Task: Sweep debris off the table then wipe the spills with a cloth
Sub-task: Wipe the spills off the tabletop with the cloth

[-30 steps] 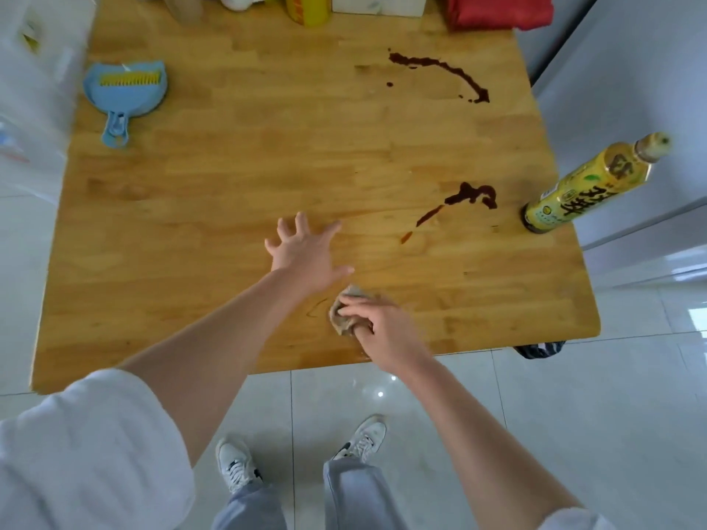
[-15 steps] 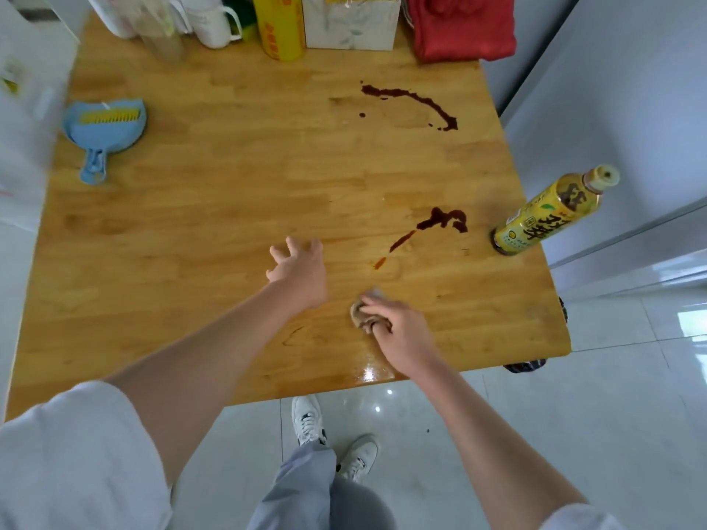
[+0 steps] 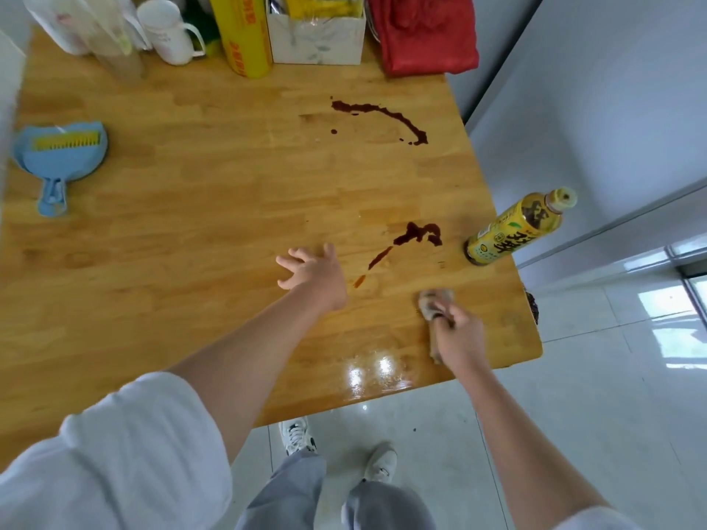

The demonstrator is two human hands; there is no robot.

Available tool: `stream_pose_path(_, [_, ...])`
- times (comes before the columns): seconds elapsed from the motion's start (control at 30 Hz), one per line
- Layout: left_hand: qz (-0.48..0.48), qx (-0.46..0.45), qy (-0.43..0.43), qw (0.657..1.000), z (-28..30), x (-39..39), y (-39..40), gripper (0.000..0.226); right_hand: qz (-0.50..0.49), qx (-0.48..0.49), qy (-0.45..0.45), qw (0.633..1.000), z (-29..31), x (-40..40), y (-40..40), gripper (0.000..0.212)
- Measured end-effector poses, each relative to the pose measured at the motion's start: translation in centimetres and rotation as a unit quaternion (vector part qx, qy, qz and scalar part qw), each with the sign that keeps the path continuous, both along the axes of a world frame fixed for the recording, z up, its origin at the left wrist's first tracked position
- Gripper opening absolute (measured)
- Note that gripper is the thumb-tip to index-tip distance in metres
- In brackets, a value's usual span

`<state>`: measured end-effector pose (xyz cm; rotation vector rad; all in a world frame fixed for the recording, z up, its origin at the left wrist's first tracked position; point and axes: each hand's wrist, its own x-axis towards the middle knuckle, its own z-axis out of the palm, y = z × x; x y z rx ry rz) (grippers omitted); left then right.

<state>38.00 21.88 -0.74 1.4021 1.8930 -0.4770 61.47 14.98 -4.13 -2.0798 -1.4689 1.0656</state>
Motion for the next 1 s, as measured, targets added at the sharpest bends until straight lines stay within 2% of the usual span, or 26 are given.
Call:
stream_pose_path(0.07, [-0.003,-0.003,0.005,1.0,-0.1,-0.1,-0.2,0.105,0.181,0.023,0.017,0.983,-0.1,-3.1,-1.6,0.043])
stream_pose_path(0.1, [-0.007,-0.001,0.007,1.0,-0.2,-0.3,-0.3,0.108,0.238,0.032,0.01,0.971,-0.2,-3.4,-2.1,0.04])
stream_pose_path(0.13, [-0.01,0.003,0.01,1.0,-0.3,-0.4,-0.4,0.111,0.255,0.033,0.013,0.966,-0.1,-2.4,-2.2,0.038])
stream_pose_path(0.23, [-0.006,0.018,0.013,1.0,-0.5,-0.7,-0.7,0.115,0.191,0.05,-0.059,0.979,0.3,5.1,-0.8,0.042])
stream_pose_path(0.3, [0.005,0.019,0.012,1.0,-0.6,-0.7,-0.8,0.114,0.048,0.028,-0.082,0.995,1.2,10.8,0.8,0.055])
stream_pose_path(0.37, [0.006,0.014,0.02,1.0,-0.5,-0.7,-0.6,0.114,-0.049,0.029,-0.077,0.995,1.5,12.9,2.1,0.057])
stream_pose_path(0.47, [-0.001,-0.008,0.059,0.998,0.2,1.1,-0.1,0.111,-0.089,0.056,-0.063,0.992,0.6,11.5,2.1,0.047])
stream_pose_path(0.53, [0.013,0.035,0.06,0.997,0.8,3.6,0.4,0.103,-0.06,0.076,-0.042,0.994,0.3,10.1,1.3,0.045])
stream_pose_path(0.6, [0.008,0.154,0.022,0.988,1.5,7.1,1.4,0.099,0.04,0.081,-0.018,0.996,0.1,9.5,0.5,0.046])
stream_pose_path(0.67, [0.0,0.26,-0.073,0.963,2.4,11.2,2.9,0.096,0.115,0.058,-0.004,0.992,0.2,9.5,0.3,0.043])
stream_pose_path(0.7, [-0.005,0.284,-0.13,0.95,2.8,13.4,3.7,0.097,0.107,0.042,0.008,0.993,0.2,9.9,0.6,0.042])
stream_pose_path(0.77, [-0.012,0.296,-0.217,0.93,3.4,17.1,5.1,0.104,0.024,0.02,0.028,0.999,0.6,10.7,1.4,0.043])
stream_pose_path(0.87, [-0.004,0.294,-0.277,0.915,2.9,20.4,6.3,0.107,-0.061,0.031,0.06,0.996,0.8,11.1,2.3,0.044])
stream_pose_path(1.0, [0.031,0.315,-0.321,0.892,1.1,21.7,7.0,0.071,-0.075,0.041,0.098,0.992,0.7,10.1,2.3,0.039])
